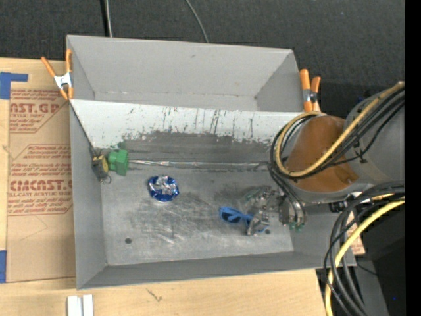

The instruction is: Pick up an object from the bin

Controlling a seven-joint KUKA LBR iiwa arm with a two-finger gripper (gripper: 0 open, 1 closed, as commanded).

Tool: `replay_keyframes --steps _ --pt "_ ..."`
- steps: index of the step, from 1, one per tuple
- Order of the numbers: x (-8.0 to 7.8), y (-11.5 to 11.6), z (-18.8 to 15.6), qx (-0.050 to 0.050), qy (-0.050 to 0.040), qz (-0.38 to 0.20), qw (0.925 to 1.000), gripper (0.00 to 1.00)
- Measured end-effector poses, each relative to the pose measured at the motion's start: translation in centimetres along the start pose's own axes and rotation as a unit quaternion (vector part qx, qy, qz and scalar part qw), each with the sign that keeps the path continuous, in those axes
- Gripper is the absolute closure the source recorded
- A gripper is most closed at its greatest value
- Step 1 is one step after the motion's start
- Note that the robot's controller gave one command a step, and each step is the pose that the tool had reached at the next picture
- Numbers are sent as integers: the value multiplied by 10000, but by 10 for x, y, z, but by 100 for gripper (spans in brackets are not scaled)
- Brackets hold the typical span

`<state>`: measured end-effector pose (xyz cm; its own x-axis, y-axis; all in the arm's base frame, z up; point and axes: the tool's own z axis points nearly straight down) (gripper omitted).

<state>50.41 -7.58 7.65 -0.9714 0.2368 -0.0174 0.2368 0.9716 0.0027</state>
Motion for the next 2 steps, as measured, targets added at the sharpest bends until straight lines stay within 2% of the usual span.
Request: replay_keyframes --steps 1,2 --pt "11 27 -103 1 50 36 10000 100" --pt "0 29 -186 3 38 77 10000 100"
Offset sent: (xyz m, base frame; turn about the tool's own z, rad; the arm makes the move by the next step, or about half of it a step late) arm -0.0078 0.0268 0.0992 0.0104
